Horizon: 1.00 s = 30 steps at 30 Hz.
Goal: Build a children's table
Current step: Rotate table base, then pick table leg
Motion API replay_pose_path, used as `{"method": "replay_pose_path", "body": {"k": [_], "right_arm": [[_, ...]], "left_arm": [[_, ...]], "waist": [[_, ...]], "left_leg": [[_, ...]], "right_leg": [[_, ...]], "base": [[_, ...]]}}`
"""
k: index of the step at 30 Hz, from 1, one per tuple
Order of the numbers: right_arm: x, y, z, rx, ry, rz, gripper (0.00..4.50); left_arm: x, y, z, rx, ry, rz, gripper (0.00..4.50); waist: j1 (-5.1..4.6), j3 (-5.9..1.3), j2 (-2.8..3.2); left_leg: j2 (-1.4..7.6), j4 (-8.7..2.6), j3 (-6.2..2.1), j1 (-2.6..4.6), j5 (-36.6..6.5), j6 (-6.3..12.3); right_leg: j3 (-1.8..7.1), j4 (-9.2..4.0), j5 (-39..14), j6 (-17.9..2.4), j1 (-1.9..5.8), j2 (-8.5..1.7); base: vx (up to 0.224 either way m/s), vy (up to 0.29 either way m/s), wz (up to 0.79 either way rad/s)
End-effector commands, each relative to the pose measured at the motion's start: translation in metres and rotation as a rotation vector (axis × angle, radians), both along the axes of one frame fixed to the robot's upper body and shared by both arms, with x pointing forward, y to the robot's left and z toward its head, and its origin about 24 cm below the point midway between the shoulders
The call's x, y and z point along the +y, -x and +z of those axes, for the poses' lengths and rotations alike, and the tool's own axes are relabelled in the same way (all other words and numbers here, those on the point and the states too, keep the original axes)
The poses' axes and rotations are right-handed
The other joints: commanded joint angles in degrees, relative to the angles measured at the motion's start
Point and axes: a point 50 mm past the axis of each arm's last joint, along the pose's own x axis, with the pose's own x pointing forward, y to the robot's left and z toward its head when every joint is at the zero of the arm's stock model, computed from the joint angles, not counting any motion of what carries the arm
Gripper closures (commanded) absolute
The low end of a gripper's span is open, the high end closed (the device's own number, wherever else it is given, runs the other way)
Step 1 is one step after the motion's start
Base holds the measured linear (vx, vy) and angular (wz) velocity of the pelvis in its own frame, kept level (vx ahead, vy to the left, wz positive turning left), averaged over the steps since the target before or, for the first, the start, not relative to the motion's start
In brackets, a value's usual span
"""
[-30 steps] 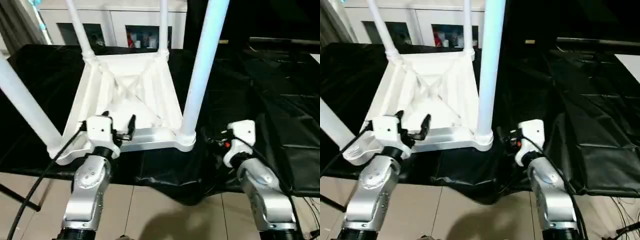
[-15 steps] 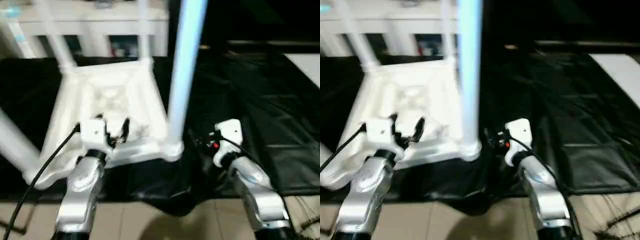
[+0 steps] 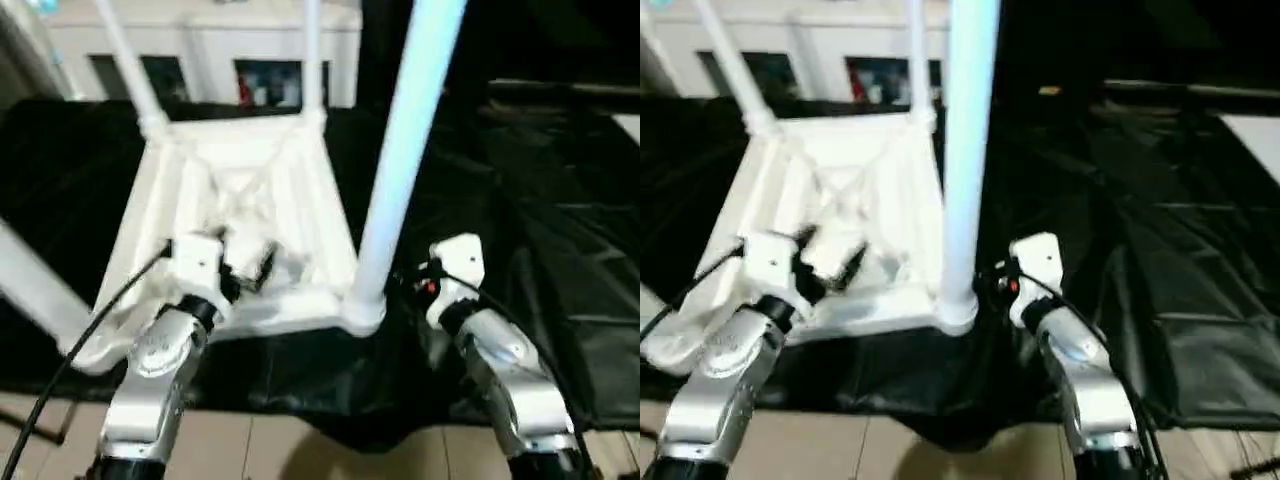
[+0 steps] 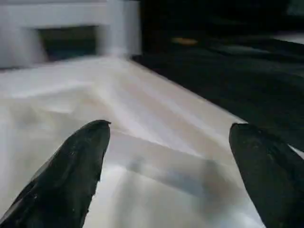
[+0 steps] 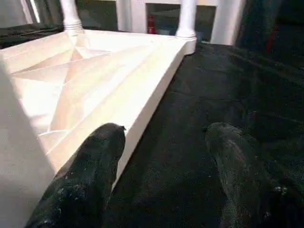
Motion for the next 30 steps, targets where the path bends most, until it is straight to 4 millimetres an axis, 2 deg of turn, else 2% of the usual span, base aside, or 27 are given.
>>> {"method": "replay_pose_path", "body": {"k": [1, 2, 3, 4, 5, 7, 8, 9, 10, 12, 14, 15, 17, 19, 20, 21, 22, 23, 24, 25, 26, 28, 30], "right_arm": [[-0.013, -0.003, 0.007, -0.030, 0.014, 0.002, 1.33], [-0.014, -0.003, 0.007, -0.032, 0.018, 0.005, 1.33], [-0.015, -0.003, 0.008, -0.034, 0.026, 0.011, 1.33], [-0.018, -0.004, 0.009, -0.034, 0.029, 0.024, 1.33], [-0.024, -0.004, 0.011, -0.035, 0.033, 0.046, 1.33], [-0.031, -0.005, 0.013, -0.018, 0.062, 0.101, 1.33], [-0.032, -0.004, 0.014, -0.008, 0.076, 0.130, 1.33], [-0.033, -0.003, 0.014, -0.001, 0.097, 0.165, 1.33], [-0.033, -0.002, 0.014, 0.008, 0.110, 0.190, 1.33], [-0.034, 0.003, 0.015, 0.038, 0.152, 0.284, 1.33], [-0.032, 0.007, 0.015, 0.054, 0.165, 0.343, 1.33], [-0.032, 0.008, 0.015, 0.057, 0.167, 0.356, 1.33], [-0.030, 0.010, 0.016, 0.064, 0.178, 0.389, 1.33], [-0.028, 0.012, 0.015, 0.067, 0.188, 0.406, 1.33], [-0.026, 0.013, 0.014, 0.073, 0.195, 0.422, 1.33], [-0.025, 0.014, 0.014, 0.076, 0.198, 0.430, 1.33], [-0.024, 0.015, 0.013, 0.079, 0.199, 0.435, 1.33], [-0.023, 0.015, 0.013, 0.083, 0.201, 0.441, 1.33], [-0.022, 0.016, 0.012, 0.090, 0.205, 0.454, 1.33], [-0.022, 0.016, 0.012, 0.090, 0.205, 0.454, 1.33], [-0.022, 0.018, 0.011, 0.100, 0.208, 0.470, 1.33], [-0.022, 0.020, 0.011, 0.105, 0.208, 0.474, 1.33], [-0.023, 0.021, 0.010, 0.113, 0.212, 0.475, 1.33]], "left_arm": [[-0.010, 0.004, 0.006, 0.035, -0.001, -0.229, 0.05], [-0.010, 0.005, 0.006, 0.041, -0.003, -0.250, 0.05], [-0.011, 0.005, 0.006, 0.050, -0.005, -0.285, 0.05], [-0.011, 0.005, 0.007, 0.066, -0.021, -0.319, 0.05], [-0.010, 0.002, 0.006, 0.094, -0.054, -0.369, 0.05], [-0.006, -0.003, 0.005, 0.151, -0.124, -0.450, 0.05], [-0.006, -0.006, 0.005, 0.158, -0.142, -0.466, 0.05], [-0.005, -0.010, 0.005, 0.167, -0.172, -0.474, 0.05], [-0.005, -0.013, 0.005, 0.166, -0.190, -0.483, 0.05], [-0.006, -0.024, 0.008, 0.162, -0.245, -0.519, 0.05], [-0.011, -0.032, 0.009, 0.169, -0.287, -0.553, 0.05], [-0.012, -0.033, 0.009, 0.171, -0.297, -0.560, 0.05], [-0.016, -0.038, 0.009, 0.177, -0.330, -0.578, 0.05], [-0.019, -0.042, 0.007, 0.187, -0.362, -0.582, 0.05], [-0.020, -0.047, 0.002, 0.216, -0.416, -0.576, 0.21], [-0.020, -0.049, -0.001, 0.232, -0.433, -0.581, 0.40], [-0.019, -0.050, -0.002, 0.238, -0.441, -0.578, 0.40], [-0.018, -0.053, -0.002, 0.247, -0.447, -0.575, 0.43], [-0.016, -0.055, -0.003, 0.264, -0.439, -0.584, 0.54], [-0.016, -0.055, -0.003, 0.264, -0.439, -0.584, 0.70], [-0.013, -0.058, -0.002, 0.296, -0.425, -0.605, 0.82], [-0.010, -0.059, -0.003, 0.314, -0.429, -0.609, 0.88], [-0.008, -0.063, -0.001, 0.306, -0.406, -0.597, 1.02]], "waist": [[0.40, -3.61, 0.29], [0.36, -3.13, 0.29], [0.02, -2.25, 0.29], [-0.01, -2.02, 0.25], [-0.15, -1.54, 0.58], [-0.27, -1.23, 0.72], [-0.43, -0.84, 0.34], [-0.60, -0.97, 0.19], [-0.57, -1.18, 0.08], [-0.48, -1.49, 0.14], [-0.51, -1.71, 0.22], [-0.53, -1.82, 0.22], [-0.74, -2.01, 0.10], [-0.79, -2.26, 0.07], [-0.77, -2.60, 0.12], [-0.66, -2.79, 0.19], [-0.65, -3.13, 0.39], [-0.64, -3.12, 0.36], [-0.64, -3.32, 0.38], [-0.61, -3.35, 0.34], [-0.32, -3.80, 0.39], [-0.01, -3.96, 0.52], [0.07, -3.73, 0.44]], "left_leg": [[0.81, -3.62, 0.24, 0.74, 14.54, 0.03], [1.03, -4.18, 0.52, 1.08, 7.59, -1.22], [1.45, -5.30, 0.56, 1.19, -3.34, -3.02], [1.56, -5.69, 0.56, 1.33, -6.58, -3.34], [1.82, -6.39, 0.58, 1.97, -13.40, -2.94], [1.72, -6.62, 0.44, 1.78, -14.85, -2.74], [1.54, -6.86, 0.29, 2.02, -16.59, -2.43], [1.46, -6.82, 0.22, 1.78, -15.48, -2.30], [1.39, -6.78, 0.18, 1.40, -12.76, -1.82], [1.26, -6.62, 0.26, 1.29, -9.14, -1.05], [1.35, -6.80, 0.28, 1.07, -7.42, -0.48], [1.38, -6.90, 0.28, 1.01, -8.75, -0.44], [1.34, -7.08, 0.17, 0.51, -9.18, -0.84], [1.38, -6.98, 0.28, 0.54, -7.69, -0.60], [1.28, -6.64, 0.39, 0.24, -5.10, -0.06], [1.24, -6.44, 0.45, 0.25, -4.26, 0.14], [1.28, -6.22, 0.33, -0.21, -1.45, 0.39], [1.20, -6.12, 0.37, -0.34, -0.54, 0.61], [1.10, -5.88, 0.37, -0.55, 0.88, 0.92], [0.99, -5.80, 0.44, -0.57, 1.44, 1.13], [0.98, -5.42, 0.50, -0.52, 4.03, 2.13], [1.01, -5.10, 0.50, -0.81, 5.96, 3.02], [1.07, -5.15, 0.58, -0.91, 4.68, 3.34]], "right_leg": [[0.67, -2.11, 29.95, -8.98, 2.83, -1.40], [0.67, -2.96, 22.07, -9.45, 2.50, -1.61], [0.86, -3.94, 8.33, -10.41, 2.62, -2.19], [0.94, -4.39, 2.73, -10.62, 2.79, -2.50], [1.23, -5.60, -9.81, -10.31, 2.09, -2.87], [1.37, -6.10, -14.87, -9.80, 2.17, -3.03], [1.58, -7.07, -22.68, -8.36, 1.92, -3.25], [1.59, -7.12, -23.22, -8.04, 2.20, -3.31], [1.66, -7.25, -23.59, -7.38, 2.35, -3.38], [1.78, -7.39, -23.04, -6.93, 2.40, -3.34], [1.52, -7.52, -21.38, -7.18, 2.52, -3.26], [1.37, -7.53, -21.73, -7.45, 2.28, -3.24], [1.22, -7.30, -19.97, -8.10, 2.45, -3.19], [1.17, -7.03, -15.31, -9.23, 2.25, -2.89], [1.07, -6.65, -9.35, -10.26, 2.34, -2.68], [1.09, -6.48, -7.31, -10.58, 2.32, -2.71], [0.98, -5.80, -1.72, -11.63, 2.65, -2.79], [0.89, -5.75, 0.37, -12.04, 2.58, -2.68], [0.79, -5.30, 4.58, -13.01, 2.82, -2.65], [0.76, -5.26, 6.11, -13.30, 2.82, -2.56], [0.70, -4.69, 11.87, -14.49, 2.95, -2.57], [0.57, -4.14, 17.31, -15.46, 2.88, -2.53], [0.45, -4.24, 17.52, -15.99, 2.81, -2.63]], "base": [[-0.134, -0.039, 0.03], [-0.134, -0.039, 0.03], [-0.145, -0.034, 0.03], [-0.153, -0.027, 0.02], [-0.153, -0.027, 0.02], [-0.134, -0.027, 0.00], [-0.127, -0.025, -0.01], [-0.119, -0.021, -0.02], [-0.094, -0.021, -0.01], [-0.079, -0.023, 0.00], [-0.027, -0.009, 0.00], [0.000, 0.000, 0.00], [0.000, 0.000, 0.00], [0.000, 0.000, 0.00], [0.000, 0.000, 0.00], [0.000, 0.000, 0.00], [0.000, 0.000, 0.00], [0.000, 0.000, 0.00], [0.050, 0.012, 0.00], [0.051, 0.012, 0.01], [0.051, 0.012, 0.01], [0.000, 0.000, 0.00], [0.000, 0.000, 0.00]]}}
